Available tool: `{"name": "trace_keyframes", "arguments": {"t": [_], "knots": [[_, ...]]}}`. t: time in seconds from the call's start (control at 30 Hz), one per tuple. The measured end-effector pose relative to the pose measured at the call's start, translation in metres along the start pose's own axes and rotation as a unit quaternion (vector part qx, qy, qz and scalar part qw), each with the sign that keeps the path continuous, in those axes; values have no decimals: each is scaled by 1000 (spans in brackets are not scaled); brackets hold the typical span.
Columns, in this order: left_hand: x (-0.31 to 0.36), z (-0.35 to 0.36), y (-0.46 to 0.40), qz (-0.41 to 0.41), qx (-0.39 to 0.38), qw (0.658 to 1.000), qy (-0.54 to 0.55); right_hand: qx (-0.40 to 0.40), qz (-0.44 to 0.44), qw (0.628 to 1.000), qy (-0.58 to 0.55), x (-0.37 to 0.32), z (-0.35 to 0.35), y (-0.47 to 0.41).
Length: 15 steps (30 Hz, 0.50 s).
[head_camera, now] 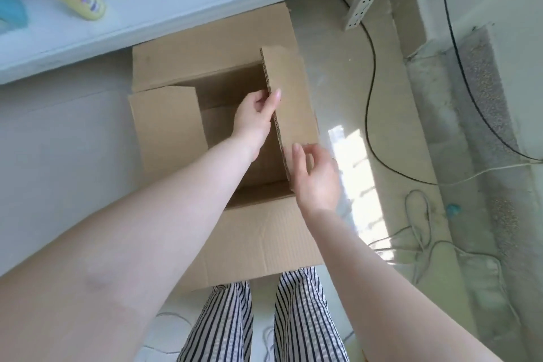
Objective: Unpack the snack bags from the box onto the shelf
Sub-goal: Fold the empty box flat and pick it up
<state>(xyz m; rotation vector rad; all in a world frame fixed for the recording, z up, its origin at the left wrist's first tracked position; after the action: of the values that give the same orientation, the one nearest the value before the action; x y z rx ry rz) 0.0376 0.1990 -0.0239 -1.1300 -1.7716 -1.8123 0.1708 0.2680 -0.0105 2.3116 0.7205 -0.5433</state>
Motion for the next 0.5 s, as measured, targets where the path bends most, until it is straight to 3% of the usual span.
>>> {"name": "trace_keyframes", "arguments": {"t": [0.1, 0.17, 0.23, 0.37, 0.5], "knots": [[-13, -35, -7, 40, 131, 980, -146, -19, -21, 994, 105, -8, 29, -9], [-26, -59, -8, 41, 244, 932, -264, -31, 12, 985, 170, -4, 42, -24], [-44, -82, -10, 9, 303, 892, -335, -41, 48, 975, 212, 3, 53, -43], [-96, -121, -21, -98, 322, 865, -372, -51, 49, 963, 258, 10, 77, -66], [-133, -137, -31, -117, 313, 863, -380, -34, 23, 954, 298, 21, 99, -71]]}}
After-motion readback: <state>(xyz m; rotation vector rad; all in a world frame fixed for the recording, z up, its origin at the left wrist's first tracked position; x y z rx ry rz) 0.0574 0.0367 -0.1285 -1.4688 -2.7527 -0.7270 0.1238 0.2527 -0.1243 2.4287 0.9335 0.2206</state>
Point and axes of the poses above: each hand's wrist, its own y-axis away from the middle knuckle, its own z-axis out of the palm, x = y × z, the point moved 2 cm from there along -y, towards the middle knuckle, and after that the axes turned 7 degrees about y, right-handed, at the moved point
